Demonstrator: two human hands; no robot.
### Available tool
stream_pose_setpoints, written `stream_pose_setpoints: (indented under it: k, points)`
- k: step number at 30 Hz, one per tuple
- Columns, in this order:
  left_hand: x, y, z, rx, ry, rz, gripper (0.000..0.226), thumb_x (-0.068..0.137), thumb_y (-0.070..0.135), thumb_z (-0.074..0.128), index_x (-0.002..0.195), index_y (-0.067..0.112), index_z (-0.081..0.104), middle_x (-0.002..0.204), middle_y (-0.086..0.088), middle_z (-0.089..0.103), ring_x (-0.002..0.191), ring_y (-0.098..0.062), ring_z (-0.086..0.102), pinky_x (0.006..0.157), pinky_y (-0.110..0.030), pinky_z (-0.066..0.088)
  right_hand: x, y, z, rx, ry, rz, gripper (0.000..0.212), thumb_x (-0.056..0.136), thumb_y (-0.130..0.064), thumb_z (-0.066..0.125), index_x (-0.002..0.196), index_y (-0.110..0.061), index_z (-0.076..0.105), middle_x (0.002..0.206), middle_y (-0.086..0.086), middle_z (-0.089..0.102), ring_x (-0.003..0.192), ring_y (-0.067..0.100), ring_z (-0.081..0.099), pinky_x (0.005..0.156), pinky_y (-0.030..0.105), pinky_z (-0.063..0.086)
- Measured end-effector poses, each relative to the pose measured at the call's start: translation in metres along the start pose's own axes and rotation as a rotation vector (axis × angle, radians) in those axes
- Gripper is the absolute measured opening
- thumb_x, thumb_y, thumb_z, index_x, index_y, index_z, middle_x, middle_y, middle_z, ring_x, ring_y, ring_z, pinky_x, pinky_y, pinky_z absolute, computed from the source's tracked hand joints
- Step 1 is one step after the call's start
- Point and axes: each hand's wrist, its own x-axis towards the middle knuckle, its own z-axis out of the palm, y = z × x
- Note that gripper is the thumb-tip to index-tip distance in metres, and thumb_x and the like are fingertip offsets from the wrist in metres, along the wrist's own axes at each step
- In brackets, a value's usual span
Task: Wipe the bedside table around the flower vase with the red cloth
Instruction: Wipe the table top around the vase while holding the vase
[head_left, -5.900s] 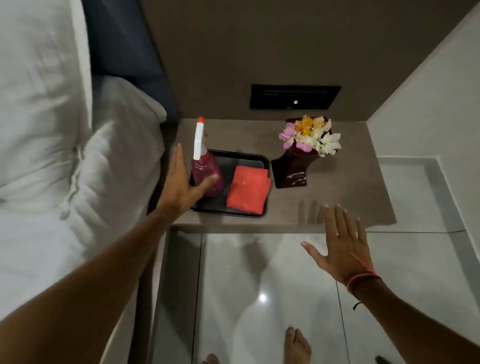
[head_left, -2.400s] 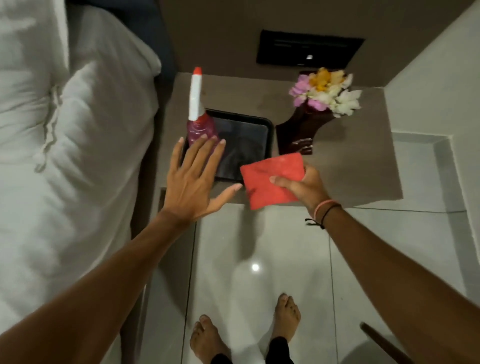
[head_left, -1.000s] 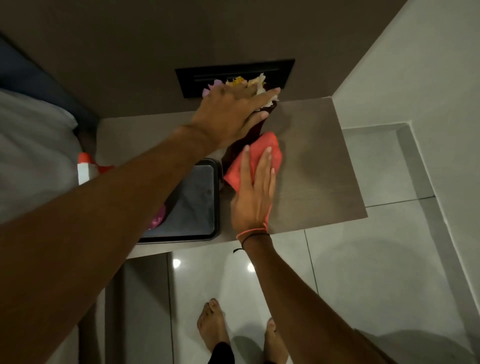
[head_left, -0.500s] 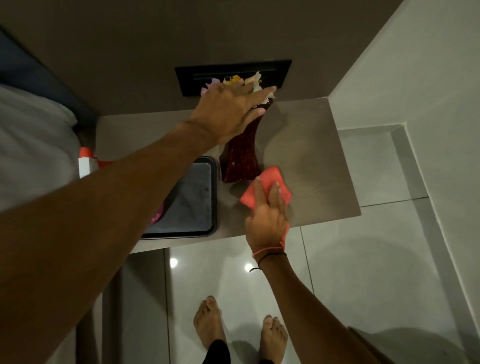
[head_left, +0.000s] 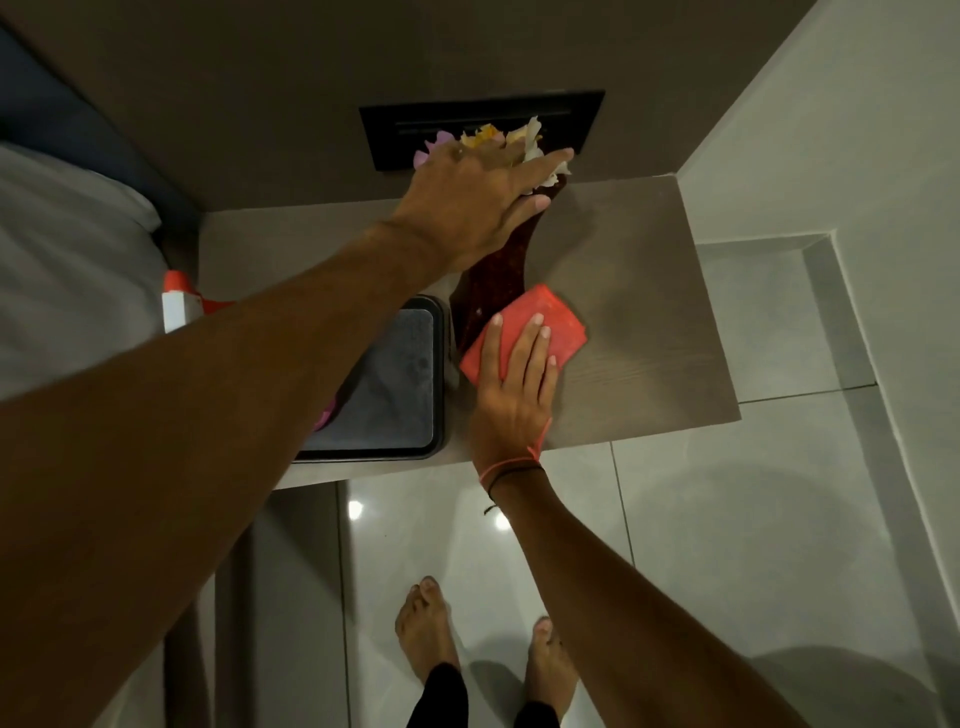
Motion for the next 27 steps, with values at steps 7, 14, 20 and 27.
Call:
stream_pose_setpoints:
  k: [7,14,20,27]
  points:
    - [-0.004,0.003,0.006,0.008,0.058,0.014,0.066,0.1,0.05,0.018,0.155,0.023,0.039,0.148,-0.023,0.055,0.135,-0.041,0.053,0.101,-0.06,0.05,-0.041,0.032,0.001,-0.024,-0.204,-0.071,0.08,0.083,-0.027,0.074,0.153,-0.015,0.037,0.155,0.029,0.038,0.144,0.047,0.035,0.111,0.061,0.04]
    - [-0.004,0.004,0.004,0.026,0.026,-0.003,0.067,0.099,0.051,0.017,0.157,0.024,0.036,0.15,-0.019,0.054,0.135,-0.039,0.053,0.102,-0.058,0.05,-0.019,0.004,-0.056,0.469,0.097,0.217,0.066,0.09,-0.004,0.037,0.155,-0.007,0.029,0.164,0.019,0.025,0.152,0.034,0.023,0.125,0.037,0.021]
    - [0.006,-0.002,0.004,-0.011,-0.015,-0.025,0.053,0.11,0.041,0.035,0.161,0.028,0.026,0.158,-0.016,0.044,0.14,-0.036,0.048,0.11,-0.055,0.042,0.008,-0.034,-0.006,0.162,-0.048,-0.086,0.058,0.1,-0.03,0.044,0.154,-0.015,0.034,0.162,0.02,0.029,0.151,0.036,0.026,0.12,0.054,0.03]
    - [0.003,-0.001,0.003,0.03,0.03,-0.014,0.052,0.11,0.041,0.034,0.16,0.027,0.028,0.156,-0.017,0.047,0.137,-0.037,0.05,0.102,-0.056,0.047,-0.028,-0.017,0.005,0.133,-0.09,-0.142,0.053,0.103,-0.033,0.034,0.153,-0.016,0.039,0.161,0.018,0.033,0.149,0.036,0.03,0.118,0.056,0.031]
